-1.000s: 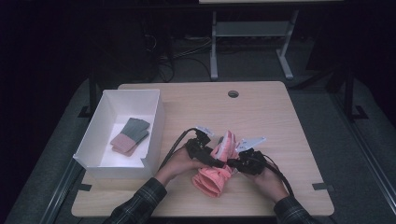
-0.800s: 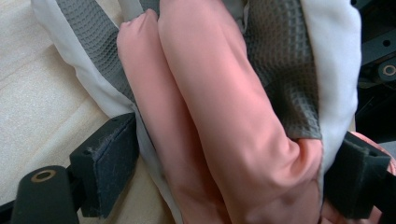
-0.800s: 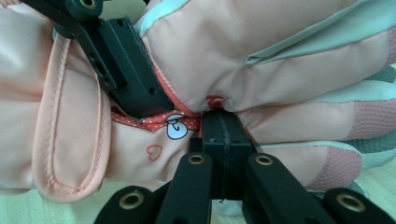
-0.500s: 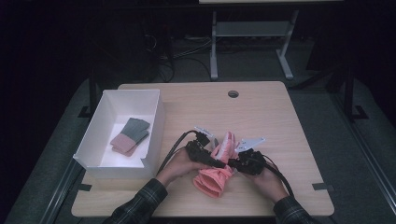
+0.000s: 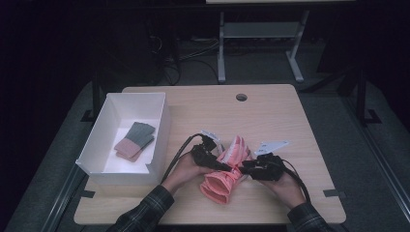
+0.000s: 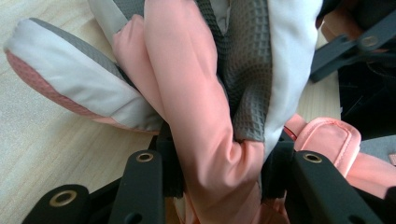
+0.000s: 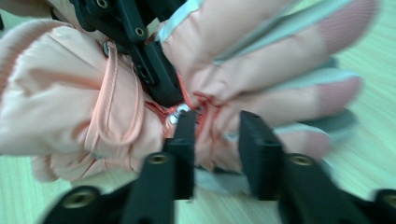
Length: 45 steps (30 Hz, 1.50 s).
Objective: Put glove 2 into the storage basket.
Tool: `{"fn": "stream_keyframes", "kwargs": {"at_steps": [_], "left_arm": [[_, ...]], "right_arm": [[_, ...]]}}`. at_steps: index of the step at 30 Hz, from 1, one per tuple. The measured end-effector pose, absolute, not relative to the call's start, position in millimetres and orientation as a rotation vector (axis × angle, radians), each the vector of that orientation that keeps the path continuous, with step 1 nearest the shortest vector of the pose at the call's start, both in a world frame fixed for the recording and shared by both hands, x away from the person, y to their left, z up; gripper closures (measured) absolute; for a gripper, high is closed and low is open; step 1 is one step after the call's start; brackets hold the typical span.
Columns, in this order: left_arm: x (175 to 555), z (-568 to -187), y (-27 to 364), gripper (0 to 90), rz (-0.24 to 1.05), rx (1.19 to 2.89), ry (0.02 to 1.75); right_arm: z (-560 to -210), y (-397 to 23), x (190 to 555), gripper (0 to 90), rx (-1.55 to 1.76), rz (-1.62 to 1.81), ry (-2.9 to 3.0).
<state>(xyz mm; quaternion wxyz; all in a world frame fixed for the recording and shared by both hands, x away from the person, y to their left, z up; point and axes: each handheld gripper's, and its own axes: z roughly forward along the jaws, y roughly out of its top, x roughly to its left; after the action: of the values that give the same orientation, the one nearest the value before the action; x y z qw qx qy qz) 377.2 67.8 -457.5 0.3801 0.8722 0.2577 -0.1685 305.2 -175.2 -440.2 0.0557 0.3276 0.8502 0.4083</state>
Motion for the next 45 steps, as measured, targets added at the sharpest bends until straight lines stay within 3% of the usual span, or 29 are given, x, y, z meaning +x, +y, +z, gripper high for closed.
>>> {"fn": "stream_keyframes", "kwargs": {"at_steps": [2, 13, 34, 45], "left_arm": [[377, -456, 68, 60.6, -0.432, 2.219, 0.657], [369, -425, 73, 61.1, -0.345, 2.191, 0.634], [373, -327, 115, 61.1, -0.190, 2.128, 0.685], [377, -265, 182, 61.0, -0.058, 2.060, 0.761]], "right_arm": [[-439, -185, 302, 51.1, 1.015, 1.228, 2.542], [-456, -223, 302, 14.0, 1.223, 1.134, 2.431], [-479, -212, 307, 11.5, 1.209, 0.990, 2.354], [-482, -213, 307, 8.1, 1.215, 1.015, 2.340]]}}
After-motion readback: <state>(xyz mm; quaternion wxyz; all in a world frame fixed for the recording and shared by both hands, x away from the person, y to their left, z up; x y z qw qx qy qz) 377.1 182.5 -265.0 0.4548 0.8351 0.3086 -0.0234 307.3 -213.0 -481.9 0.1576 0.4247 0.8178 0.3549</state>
